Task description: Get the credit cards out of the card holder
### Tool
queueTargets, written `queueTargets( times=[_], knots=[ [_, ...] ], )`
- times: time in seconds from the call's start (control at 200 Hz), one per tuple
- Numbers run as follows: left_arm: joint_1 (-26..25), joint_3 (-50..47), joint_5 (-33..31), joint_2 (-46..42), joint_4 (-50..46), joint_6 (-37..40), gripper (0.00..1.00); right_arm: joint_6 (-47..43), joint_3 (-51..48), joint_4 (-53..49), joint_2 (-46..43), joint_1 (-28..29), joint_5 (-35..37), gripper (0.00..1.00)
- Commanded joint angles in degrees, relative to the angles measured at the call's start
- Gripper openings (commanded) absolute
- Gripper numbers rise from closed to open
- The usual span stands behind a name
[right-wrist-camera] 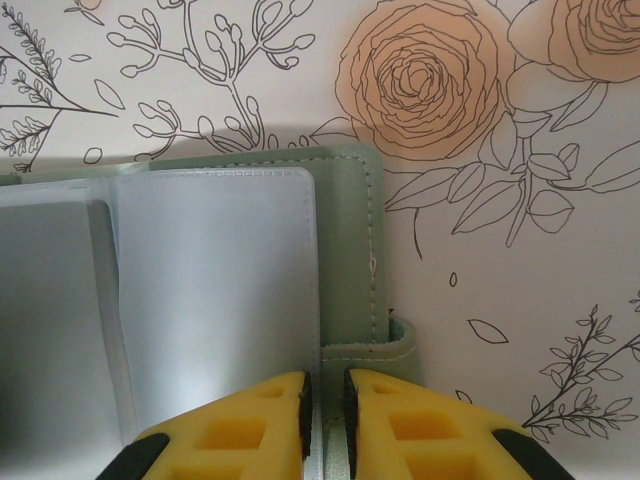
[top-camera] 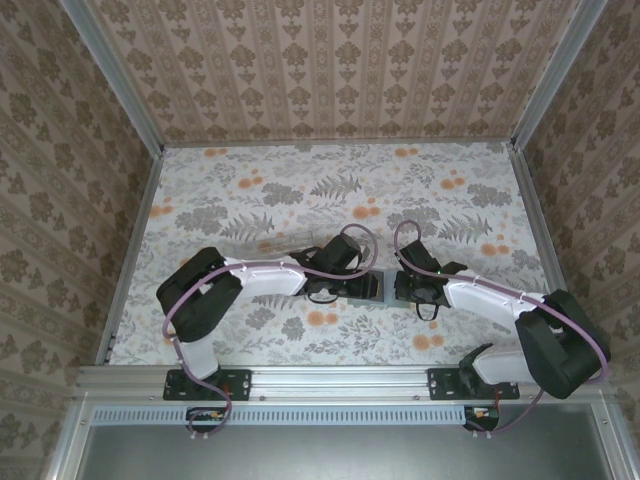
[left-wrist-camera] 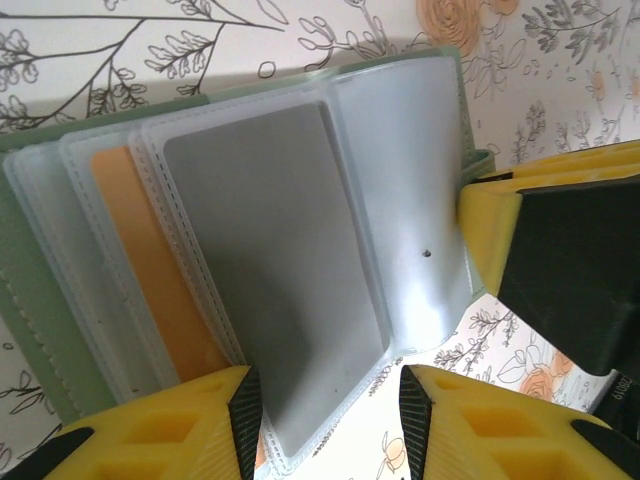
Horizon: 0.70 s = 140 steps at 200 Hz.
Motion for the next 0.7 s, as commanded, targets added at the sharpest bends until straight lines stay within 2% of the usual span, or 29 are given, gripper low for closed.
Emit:
queueTargets(
  times=[0.0, 0.29, 0.585, 0.695],
  knots=[
    [0.02, 0.33, 2.18, -1.99, 3.17, -0.59, 0.44, 0.88, -0.65, -0.19, 0.45, 0.04, -1.77, 0.21],
    [0.14, 0.02, -0.42, -3.65, 0.41, 0.88, 0.44, 1.0, -0.7, -0.11, 0.48, 0.02, -1.56, 0.21],
    [-0.22, 0.82, 3.67, -1.55, 5.18, -0.35, 0.44, 1.08, -0.67, -0.2, 0.63, 0.01, -1.54, 0.21],
    [-0.23, 1.09, 2.29, -1.95, 3.82, -0.28, 0.44, 1.17, -0.67, -0.23, 0.54, 0.01, -1.52, 0.21]
  ],
)
